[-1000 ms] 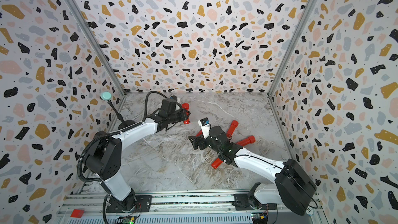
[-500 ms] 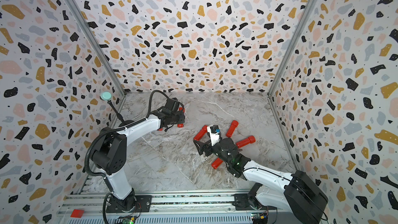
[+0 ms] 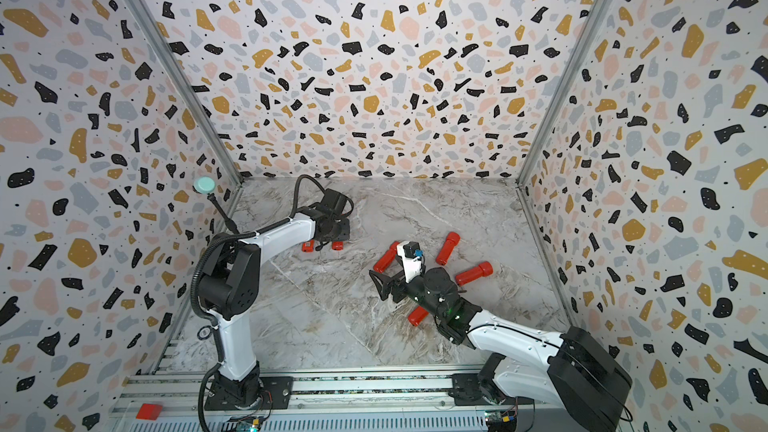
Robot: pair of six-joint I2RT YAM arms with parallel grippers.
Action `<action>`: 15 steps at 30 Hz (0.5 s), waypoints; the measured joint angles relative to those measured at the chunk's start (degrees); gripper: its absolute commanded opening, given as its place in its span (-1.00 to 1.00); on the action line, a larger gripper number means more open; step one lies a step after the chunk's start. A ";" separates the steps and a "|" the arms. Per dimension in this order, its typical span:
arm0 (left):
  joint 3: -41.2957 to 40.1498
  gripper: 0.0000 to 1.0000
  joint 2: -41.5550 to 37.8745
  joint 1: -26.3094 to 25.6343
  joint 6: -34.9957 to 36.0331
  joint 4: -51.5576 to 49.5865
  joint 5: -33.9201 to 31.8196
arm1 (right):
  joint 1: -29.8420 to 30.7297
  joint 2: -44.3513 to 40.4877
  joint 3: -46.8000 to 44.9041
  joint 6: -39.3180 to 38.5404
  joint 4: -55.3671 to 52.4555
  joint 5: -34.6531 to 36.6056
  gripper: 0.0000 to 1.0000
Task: Close the plug at the bottom of the flashlight
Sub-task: Place the flashlight at the center of the board.
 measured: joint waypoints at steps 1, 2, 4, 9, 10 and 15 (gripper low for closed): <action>0.39 -1.00 0.61 0.26 0.13 -0.26 -0.04 | 0.00 0.00 -0.02 0.00 0.00 0.02 0.92; 0.98 -1.00 1.51 0.57 0.26 -0.70 -0.04 | 0.00 0.00 -0.02 0.00 0.00 0.07 0.92; 2.05 -1.00 3.02 1.16 0.42 -1.29 0.00 | 0.00 0.00 -0.02 0.00 0.00 0.24 0.92; 2.95 -1.00 4.68 2.75 0.81 -2.12 -0.04 | 0.15 0.00 -0.02 0.00 0.00 0.63 0.92; 2.95 -1.00 4.70 2.97 0.85 -2.27 -0.04 | 0.20 0.00 -0.04 0.00 0.00 0.63 0.92; 2.95 -1.00 4.79 3.76 1.42 -2.80 -0.13 | 0.37 0.02 -0.04 0.00 0.00 0.66 0.92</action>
